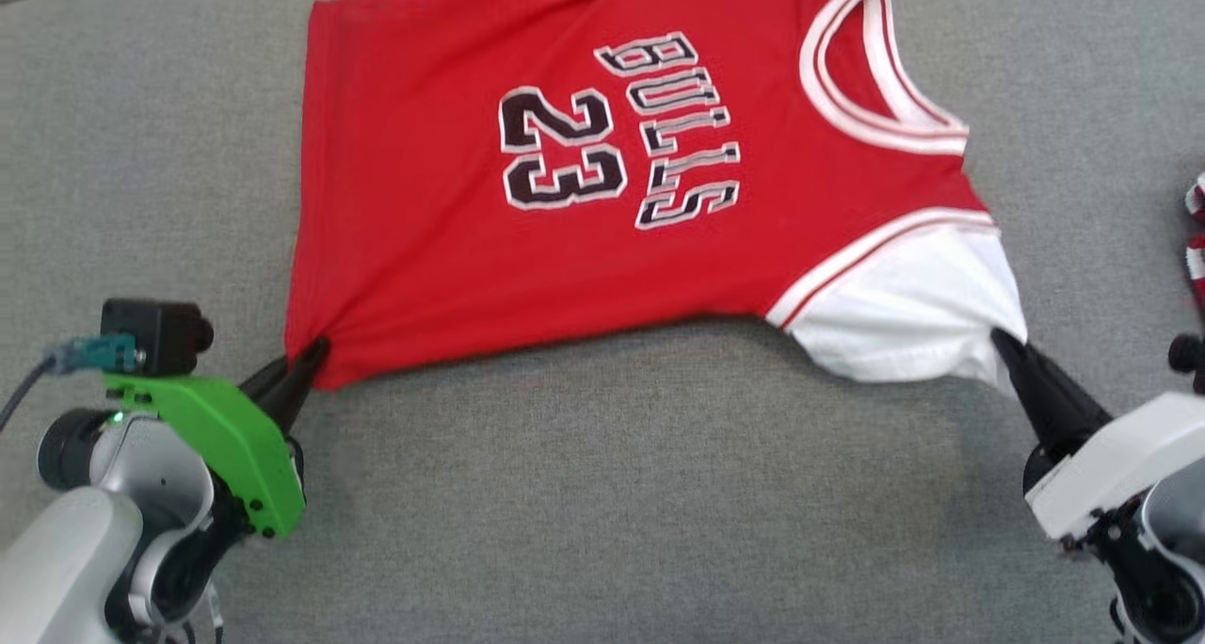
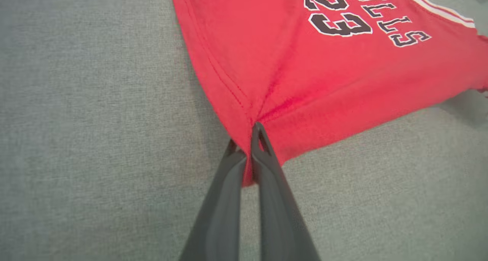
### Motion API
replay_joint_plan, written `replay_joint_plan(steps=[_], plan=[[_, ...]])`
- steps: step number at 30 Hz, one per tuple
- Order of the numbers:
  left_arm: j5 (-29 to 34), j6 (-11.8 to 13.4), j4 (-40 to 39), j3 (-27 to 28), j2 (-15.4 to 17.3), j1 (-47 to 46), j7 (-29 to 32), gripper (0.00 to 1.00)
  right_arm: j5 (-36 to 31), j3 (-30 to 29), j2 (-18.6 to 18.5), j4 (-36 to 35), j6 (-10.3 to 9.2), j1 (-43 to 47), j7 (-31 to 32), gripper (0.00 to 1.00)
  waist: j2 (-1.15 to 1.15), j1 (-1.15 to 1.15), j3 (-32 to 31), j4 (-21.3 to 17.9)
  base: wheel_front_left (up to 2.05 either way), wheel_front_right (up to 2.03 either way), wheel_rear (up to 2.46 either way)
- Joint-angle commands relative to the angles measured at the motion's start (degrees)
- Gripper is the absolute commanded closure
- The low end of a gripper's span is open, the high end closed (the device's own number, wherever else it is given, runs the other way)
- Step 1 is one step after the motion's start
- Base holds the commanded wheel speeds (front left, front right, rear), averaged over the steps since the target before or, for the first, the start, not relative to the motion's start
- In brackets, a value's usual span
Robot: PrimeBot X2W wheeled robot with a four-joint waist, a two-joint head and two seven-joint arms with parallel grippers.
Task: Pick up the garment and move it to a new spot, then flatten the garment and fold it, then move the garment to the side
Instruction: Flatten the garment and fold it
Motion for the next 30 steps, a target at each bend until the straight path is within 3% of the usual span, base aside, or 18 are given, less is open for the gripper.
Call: replay_joint_plan(steps=[1,6,15,23,30], plan=[[0.7,0.59,-0.01,0.5,1.0,1.02,-0.73,1.0,-0.95,0.13,-0.08,-0.49,0.02,1.11,-0.6,1.0,0.69,0.01,-3.61,0.11,0.0,0.0,0.0],[1.03,2.69,0.35,0.21,0.25,8.17,-5.1,1.0,-1.61,1.84,0.23,-0.16,0.02,9.14,-3.0,1.0,0.69,0.01,-5.43,0.19,0.0,0.0,0.0],[0.08,3.6,2.05,-0.28,-0.91,15.36,-9.44,1.0,-2.68,5.11,0.24,0.6,0.03,19.28,-4.0,1.0,0.69,0.01,-6.58,-0.02,0.0,0.0,0.0],[-0.35,4.8,3.28,-0.25,-2.61,18.27,-11.93,1.0,-3.46,6.01,-0.43,5.8,0.02,17.63,-6.96,1.0,0.69,0.01,-7.59,-0.82,0.0,0.0,0.0],[-1.74,3.84,5.68,0.08,-4.79,18.15,-13.66,1.0,-3.81,7.67,-0.3,10.01,0.03,16.28,-9.29,1.0,0.69,0.01,-7.56,-0.63,0.0,0.0,0.0]])
